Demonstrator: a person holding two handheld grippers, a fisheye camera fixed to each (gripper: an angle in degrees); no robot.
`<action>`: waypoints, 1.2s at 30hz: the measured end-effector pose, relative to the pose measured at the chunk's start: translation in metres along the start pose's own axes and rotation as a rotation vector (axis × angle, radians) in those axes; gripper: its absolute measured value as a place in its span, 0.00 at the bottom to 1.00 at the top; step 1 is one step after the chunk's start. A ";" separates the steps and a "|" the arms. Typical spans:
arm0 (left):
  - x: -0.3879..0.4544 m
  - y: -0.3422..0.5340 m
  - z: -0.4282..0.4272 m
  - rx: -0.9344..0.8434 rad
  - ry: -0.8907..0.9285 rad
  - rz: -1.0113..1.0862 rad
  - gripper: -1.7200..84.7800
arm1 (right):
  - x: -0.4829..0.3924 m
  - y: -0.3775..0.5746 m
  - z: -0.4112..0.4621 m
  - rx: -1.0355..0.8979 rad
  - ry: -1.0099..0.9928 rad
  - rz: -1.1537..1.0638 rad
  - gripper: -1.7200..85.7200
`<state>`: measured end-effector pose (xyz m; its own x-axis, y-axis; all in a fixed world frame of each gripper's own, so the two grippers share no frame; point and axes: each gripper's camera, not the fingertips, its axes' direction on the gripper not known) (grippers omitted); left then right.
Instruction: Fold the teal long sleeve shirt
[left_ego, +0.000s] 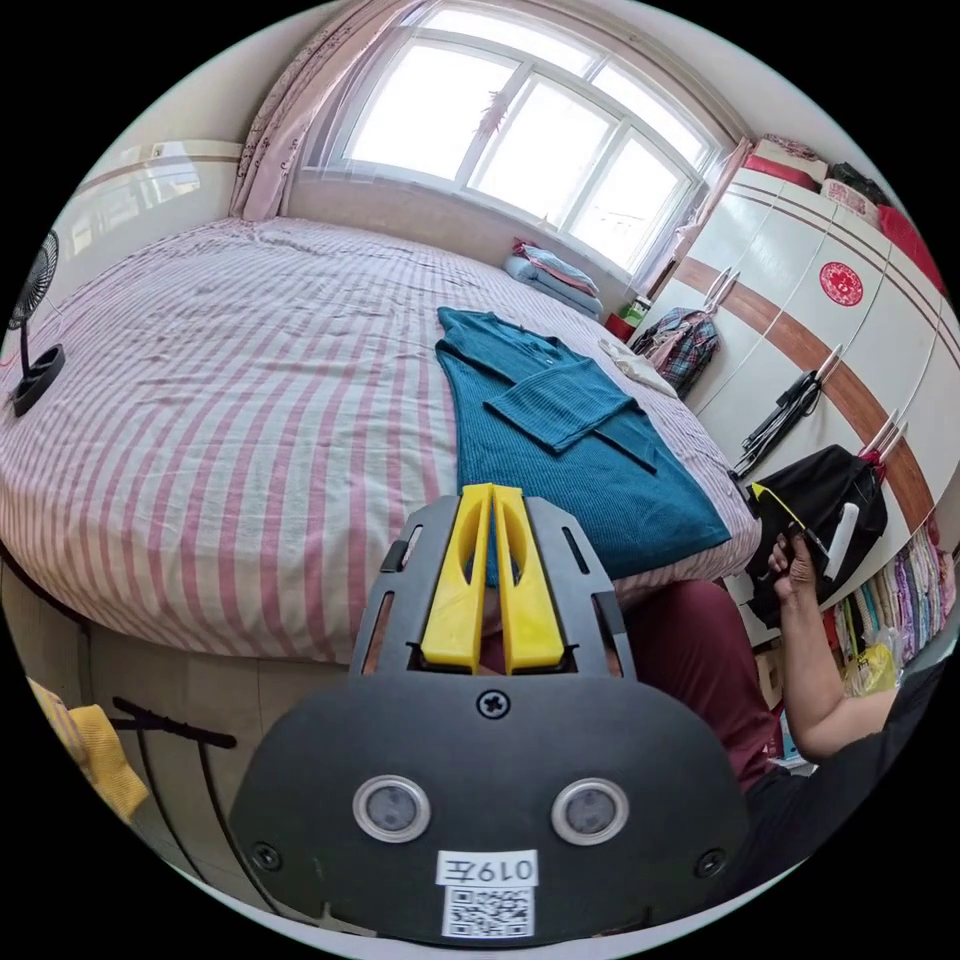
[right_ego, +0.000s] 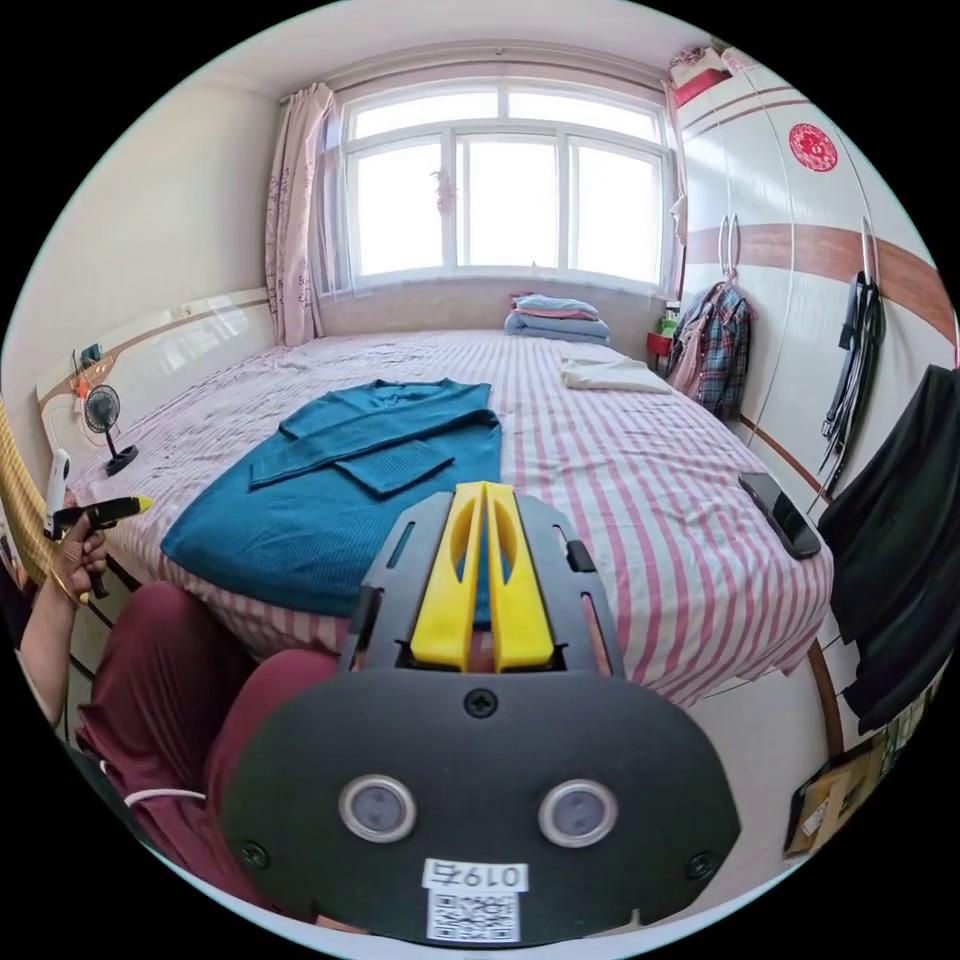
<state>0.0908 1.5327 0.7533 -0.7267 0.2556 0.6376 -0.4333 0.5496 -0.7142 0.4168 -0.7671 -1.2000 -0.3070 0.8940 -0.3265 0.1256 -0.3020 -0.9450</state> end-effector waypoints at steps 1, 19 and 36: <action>0.000 -0.011 0.002 0.016 -0.019 -0.002 0.03 | -0.006 -0.012 0.010 0.011 0.006 -0.020 0.01; 0.001 -0.249 0.209 -0.081 -0.224 0.148 0.03 | -0.017 -0.210 0.333 -0.078 0.120 -0.142 0.07; -0.002 -0.320 0.293 -0.129 -0.180 0.180 0.03 | -0.102 -0.261 0.524 -0.261 0.106 -0.391 0.11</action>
<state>0.0753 1.1232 0.8963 -0.8740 0.2190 0.4337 -0.2254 0.6080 -0.7613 -0.0790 -0.9527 -0.9307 -0.2819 0.9569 0.0694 0.2569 0.1450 -0.9555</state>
